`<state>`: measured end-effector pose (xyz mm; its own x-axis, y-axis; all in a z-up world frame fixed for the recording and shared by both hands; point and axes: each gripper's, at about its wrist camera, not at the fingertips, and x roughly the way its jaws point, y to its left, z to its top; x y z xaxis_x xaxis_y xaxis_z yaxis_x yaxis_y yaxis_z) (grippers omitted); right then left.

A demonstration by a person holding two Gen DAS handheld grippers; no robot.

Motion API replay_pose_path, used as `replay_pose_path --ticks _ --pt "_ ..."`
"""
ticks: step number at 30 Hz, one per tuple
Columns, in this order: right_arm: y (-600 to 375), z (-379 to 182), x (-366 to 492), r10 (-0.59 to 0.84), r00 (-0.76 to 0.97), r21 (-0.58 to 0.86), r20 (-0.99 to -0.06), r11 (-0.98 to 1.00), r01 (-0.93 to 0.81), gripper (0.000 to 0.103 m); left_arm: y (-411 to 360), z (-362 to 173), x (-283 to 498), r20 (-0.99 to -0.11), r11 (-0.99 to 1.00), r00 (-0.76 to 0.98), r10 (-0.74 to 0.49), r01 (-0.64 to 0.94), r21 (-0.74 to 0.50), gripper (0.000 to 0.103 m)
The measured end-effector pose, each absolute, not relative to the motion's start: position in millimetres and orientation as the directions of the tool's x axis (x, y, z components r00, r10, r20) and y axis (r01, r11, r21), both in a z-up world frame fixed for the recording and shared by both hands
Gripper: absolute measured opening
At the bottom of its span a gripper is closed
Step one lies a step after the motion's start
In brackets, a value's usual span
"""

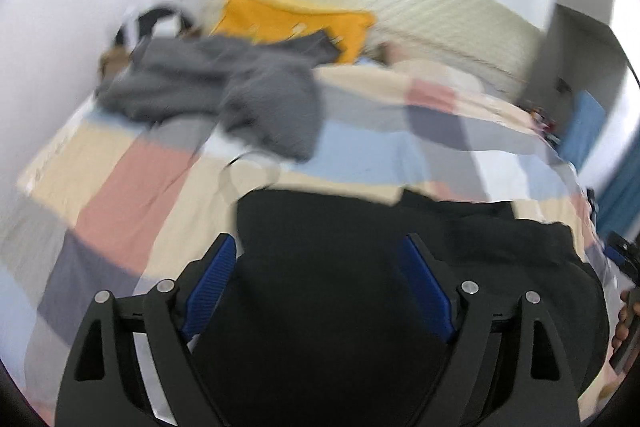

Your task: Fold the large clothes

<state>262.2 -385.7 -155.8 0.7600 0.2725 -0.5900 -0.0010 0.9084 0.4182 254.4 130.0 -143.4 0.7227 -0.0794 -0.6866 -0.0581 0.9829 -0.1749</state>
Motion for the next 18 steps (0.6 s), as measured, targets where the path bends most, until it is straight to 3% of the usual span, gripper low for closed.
replay_pose_path --ticks 6,12,14,16,17,18 --pt "-423 -192 283 0.313 0.677 0.507 -0.666 0.856 0.102 0.090 192 -182 261 -0.769 0.917 0.619 -0.161 -0.194 -0.348 0.084" --pt "-426 -243 297 0.410 0.541 0.584 -0.734 0.789 0.194 0.090 181 -204 274 -0.786 0.888 0.532 -0.314 -0.127 -0.441 0.082" --pt "-424 -249 297 0.435 0.548 0.618 -0.715 0.759 0.204 0.086 174 -207 277 -0.770 0.874 0.524 -0.364 -0.093 -0.477 0.064" --pt "-413 -243 297 0.466 0.568 0.639 -0.679 0.756 0.144 0.057 171 -206 276 -0.741 0.849 0.527 -0.416 -0.068 -0.524 0.049" --pt "-406 -234 296 0.456 0.588 0.626 -0.668 0.772 0.112 0.050 167 -202 275 -0.732 0.851 0.542 -0.413 -0.057 -0.522 0.037" --pt "-400 -225 296 0.438 0.601 0.599 -0.668 0.796 0.085 0.033 165 -199 277 -0.733 0.859 0.551 -0.399 -0.055 -0.508 0.030"
